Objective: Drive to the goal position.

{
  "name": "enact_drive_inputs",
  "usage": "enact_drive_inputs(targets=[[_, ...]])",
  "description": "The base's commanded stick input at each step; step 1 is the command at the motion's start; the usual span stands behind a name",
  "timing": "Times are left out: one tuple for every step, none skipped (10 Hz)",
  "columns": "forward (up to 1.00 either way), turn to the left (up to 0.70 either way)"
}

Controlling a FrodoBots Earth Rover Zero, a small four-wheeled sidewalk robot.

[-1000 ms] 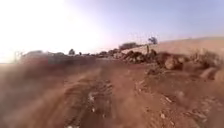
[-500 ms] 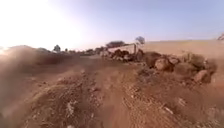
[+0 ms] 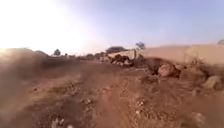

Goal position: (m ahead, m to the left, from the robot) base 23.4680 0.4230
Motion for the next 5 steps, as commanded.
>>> enact_drive_inputs(targets=[[0.69, 0.0], [0.69, 0.0], [0.69, 0.0], [0.7, 0.0], [0.7, 0.0]])
